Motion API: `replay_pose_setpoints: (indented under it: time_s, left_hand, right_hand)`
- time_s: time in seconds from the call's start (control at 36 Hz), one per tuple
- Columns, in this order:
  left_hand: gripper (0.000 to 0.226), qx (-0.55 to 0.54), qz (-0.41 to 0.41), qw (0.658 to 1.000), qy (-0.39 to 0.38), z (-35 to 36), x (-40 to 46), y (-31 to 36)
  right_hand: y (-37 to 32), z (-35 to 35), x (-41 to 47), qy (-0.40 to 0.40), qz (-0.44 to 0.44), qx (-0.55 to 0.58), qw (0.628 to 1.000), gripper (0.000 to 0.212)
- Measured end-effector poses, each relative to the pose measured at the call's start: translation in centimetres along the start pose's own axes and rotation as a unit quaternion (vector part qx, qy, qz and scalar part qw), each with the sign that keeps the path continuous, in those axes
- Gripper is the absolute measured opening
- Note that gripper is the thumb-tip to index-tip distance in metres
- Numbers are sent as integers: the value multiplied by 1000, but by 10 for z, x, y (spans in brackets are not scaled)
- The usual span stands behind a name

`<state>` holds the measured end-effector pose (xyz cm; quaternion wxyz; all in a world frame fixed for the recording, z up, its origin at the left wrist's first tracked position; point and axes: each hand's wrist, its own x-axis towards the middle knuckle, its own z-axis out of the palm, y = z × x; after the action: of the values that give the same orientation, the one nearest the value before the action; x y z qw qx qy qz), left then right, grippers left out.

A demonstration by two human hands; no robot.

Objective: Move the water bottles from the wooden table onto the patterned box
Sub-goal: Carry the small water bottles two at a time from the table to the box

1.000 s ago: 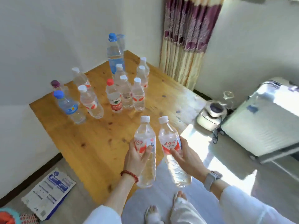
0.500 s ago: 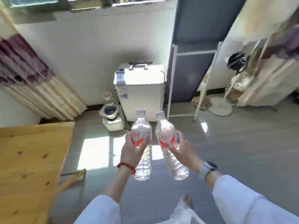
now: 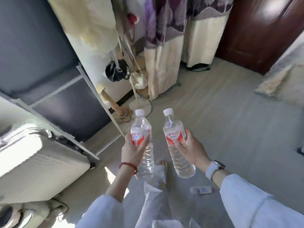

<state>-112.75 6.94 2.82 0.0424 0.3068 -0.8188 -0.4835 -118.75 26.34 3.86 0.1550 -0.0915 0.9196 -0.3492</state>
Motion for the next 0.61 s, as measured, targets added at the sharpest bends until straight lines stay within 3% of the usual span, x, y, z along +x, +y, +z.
replay_pose_setpoints:
  time_s: [0.19, 0.36, 0.61]
  left_hand:
    - [43, 7, 66, 995, -73, 111, 142, 99]
    - [41, 36, 119, 981, -149, 207, 247, 196]
    - [45, 90, 184, 943, -262, 366, 323, 331]
  right_hand:
    - [59, -84, 131, 83, 62, 14, 995, 44]
    - [93, -166, 230, 144, 128, 23, 981, 49]
    - [184, -280, 320, 224, 226, 60, 946, 52]
